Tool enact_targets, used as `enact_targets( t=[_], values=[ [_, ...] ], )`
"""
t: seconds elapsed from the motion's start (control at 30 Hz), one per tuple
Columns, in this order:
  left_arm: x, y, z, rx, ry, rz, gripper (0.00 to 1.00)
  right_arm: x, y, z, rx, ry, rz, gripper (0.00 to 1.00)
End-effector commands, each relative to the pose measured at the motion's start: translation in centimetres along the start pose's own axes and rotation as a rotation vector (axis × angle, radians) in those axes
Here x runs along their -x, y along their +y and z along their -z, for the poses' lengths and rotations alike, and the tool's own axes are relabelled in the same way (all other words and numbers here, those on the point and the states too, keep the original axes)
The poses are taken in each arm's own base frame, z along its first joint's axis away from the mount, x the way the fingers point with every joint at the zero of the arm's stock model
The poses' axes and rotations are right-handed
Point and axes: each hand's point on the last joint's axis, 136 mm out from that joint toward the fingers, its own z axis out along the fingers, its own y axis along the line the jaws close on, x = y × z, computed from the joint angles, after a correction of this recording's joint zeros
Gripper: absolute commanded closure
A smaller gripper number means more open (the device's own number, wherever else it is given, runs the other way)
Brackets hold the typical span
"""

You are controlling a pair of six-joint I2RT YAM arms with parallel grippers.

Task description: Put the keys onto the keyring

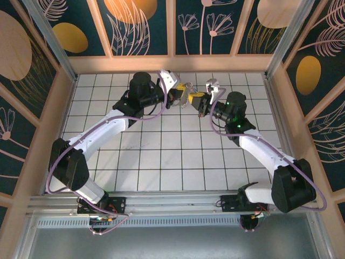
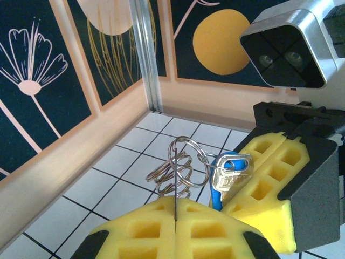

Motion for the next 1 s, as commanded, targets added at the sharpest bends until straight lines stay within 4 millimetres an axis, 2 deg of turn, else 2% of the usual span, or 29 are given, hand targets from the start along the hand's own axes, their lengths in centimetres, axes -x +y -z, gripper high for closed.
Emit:
enact_targets(
  t=[0.0, 0.27, 0.47, 0.67, 0.97],
  values=[
    [2.8, -0.6, 1.2, -0.012, -0.072, -0.056, 1.00, 1.7, 0.7, -0.4, 0.039, -0.019, 0.033, 1.00],
    [2.6, -0.9, 1.0, -0.037, -0.068, -0.050, 1.00, 2.3, 1.5, -1.6, 0.069, -0.010, 0.047, 1.00],
    [2.5, -1.0, 1.0, -0.038, -0.065, -0.050, 1.00, 2.3, 1.5, -1.8, 0.069, -0.006, 0.054, 1.00],
    [2.5, -0.8, 1.1, -0.031, -0.066, -0.055, 1.00, 1.9, 0.6, -0.9, 0.019, 0.000, 0.059, 1.00],
    [2.5, -1.0, 1.0, -0.040, -0.065, -0.058, 1.00, 2.7, -0.6, 0.3, -0.020, -0.010, 0.059, 1.00]
  ],
)
